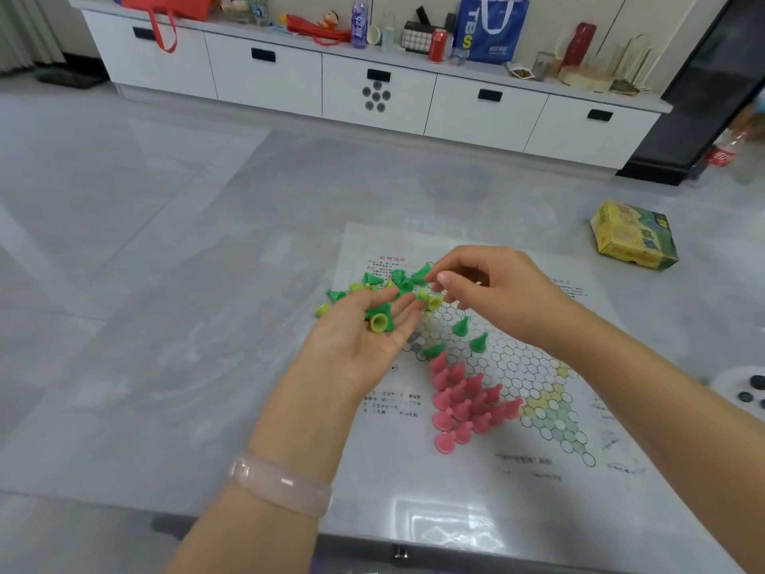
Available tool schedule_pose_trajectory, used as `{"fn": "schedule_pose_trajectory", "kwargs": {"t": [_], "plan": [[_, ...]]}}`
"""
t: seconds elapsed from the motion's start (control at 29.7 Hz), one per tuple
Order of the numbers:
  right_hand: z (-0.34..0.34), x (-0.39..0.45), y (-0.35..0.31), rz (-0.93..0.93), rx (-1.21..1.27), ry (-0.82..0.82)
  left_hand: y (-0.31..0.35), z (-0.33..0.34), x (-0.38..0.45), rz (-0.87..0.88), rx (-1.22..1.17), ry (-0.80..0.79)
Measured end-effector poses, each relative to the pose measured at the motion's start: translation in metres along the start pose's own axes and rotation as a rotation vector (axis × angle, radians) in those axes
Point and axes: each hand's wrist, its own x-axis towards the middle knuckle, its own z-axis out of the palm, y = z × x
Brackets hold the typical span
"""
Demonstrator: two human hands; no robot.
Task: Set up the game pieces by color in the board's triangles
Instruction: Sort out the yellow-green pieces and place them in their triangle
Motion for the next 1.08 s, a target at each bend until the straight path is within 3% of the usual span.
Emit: {"fn": "schedule_pose_trajectory", "kwargs": {"t": [0.1,0.24,0.4,0.64,0.98,1.08], "plan": [[0.004,-0.002,0.003,-0.002,-0.050,-0.022,0.001,-0.002,0.003,0.040,0.090,0.025],[0.015,-0.002,-0.006,-0.170,-0.179,-0.083,-0.004,0.001,0.002,0.007,0.121,-0.095],[0.026,0.000,-0.015,-0.235,-0.227,-0.141,-0.008,0.005,-0.003,-0.022,0.068,-0.116],[0.032,-0.010,-0.011,-0.193,-0.159,-0.032,-0.001,0.002,-0.007,-0.092,0.055,-0.227],[0.025,-0.026,0.003,-0.197,-0.210,0.206,-0.014,0.011,-0.009,-0.034,0.110,-0.226],[0.027,-0.029,0.005,-0.205,-0.208,0.194,-0.017,0.013,-0.009,-0.021,0.135,-0.233]]}}
